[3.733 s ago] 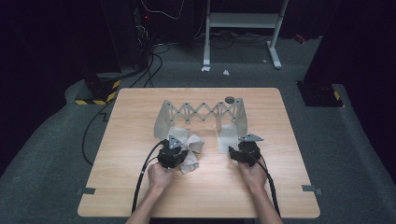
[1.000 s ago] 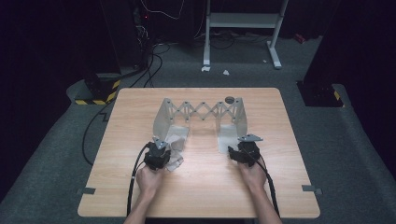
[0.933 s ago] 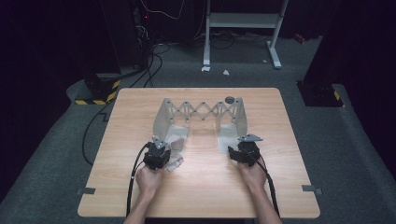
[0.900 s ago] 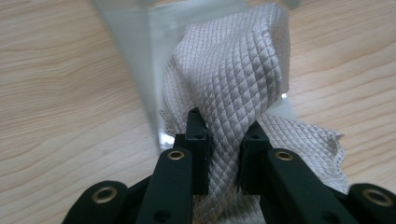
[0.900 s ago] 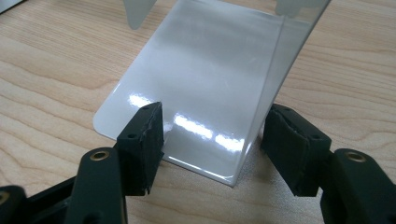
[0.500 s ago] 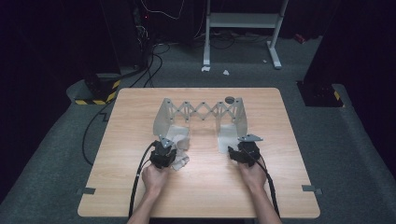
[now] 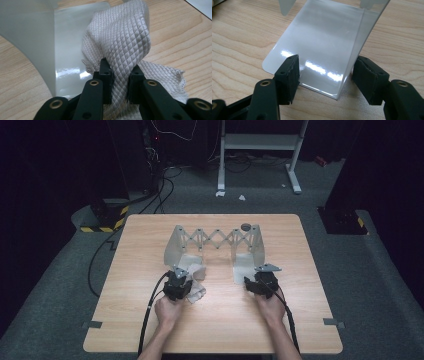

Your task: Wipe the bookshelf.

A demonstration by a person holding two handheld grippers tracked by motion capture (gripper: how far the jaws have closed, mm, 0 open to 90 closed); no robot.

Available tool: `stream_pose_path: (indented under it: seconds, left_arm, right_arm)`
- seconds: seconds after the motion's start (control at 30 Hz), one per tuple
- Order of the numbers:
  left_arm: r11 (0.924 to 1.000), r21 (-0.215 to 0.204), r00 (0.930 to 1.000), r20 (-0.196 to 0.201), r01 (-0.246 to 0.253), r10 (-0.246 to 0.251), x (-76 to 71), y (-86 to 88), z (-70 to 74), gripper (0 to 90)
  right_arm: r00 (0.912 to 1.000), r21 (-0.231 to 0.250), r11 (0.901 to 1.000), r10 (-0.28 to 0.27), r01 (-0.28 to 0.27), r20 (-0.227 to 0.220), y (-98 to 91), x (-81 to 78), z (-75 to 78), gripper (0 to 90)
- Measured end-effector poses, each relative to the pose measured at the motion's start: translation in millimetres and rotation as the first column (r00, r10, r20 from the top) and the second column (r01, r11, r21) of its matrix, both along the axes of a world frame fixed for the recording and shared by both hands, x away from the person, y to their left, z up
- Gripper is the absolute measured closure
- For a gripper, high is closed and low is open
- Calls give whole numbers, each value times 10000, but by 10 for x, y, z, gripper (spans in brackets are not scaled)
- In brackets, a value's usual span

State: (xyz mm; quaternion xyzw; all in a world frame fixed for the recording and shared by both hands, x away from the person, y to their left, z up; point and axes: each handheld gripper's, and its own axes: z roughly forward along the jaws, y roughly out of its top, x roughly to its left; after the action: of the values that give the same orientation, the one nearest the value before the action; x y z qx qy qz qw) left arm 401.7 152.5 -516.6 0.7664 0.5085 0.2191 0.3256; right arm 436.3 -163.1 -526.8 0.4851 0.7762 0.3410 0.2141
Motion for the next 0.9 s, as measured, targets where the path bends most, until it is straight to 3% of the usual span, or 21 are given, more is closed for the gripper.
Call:
stream_pose_path:
  seconds: [0.07,0.27,0.4,0.5,0.63,0.9]
  left_arm:
    - [9995,269,9999,8,-136,136,8,57,6,779]
    - [9982,277,9986,18,-524,524,22,148,6,779]
    - [9993,-360,9999,-152,37,-42,-10,44,-7,778]
    - [9993,-364,9998,-170,125,-131,-21,39,-5,778]
    - [9999,12,9999,-36,-138,138,-60,129,-3,778]
    - [9980,44,9979,76,-638,638,-195,303,-24,778]
  right_arm:
    - [10000,1,10000,4,-4,-1,0,0,0,385]
    - [10000,2,10000,6,-6,-1,-1,0,0,385]
    - [10000,2,10000,7,-7,1,0,0,0,385]
    - [10000,-10,10000,23,-23,13,-1,2,0,385]
    - [10000,-24,10000,37,-37,21,0,3,0,385]
    - [10000,-17,10000,52,-52,17,0,2,-1,385]
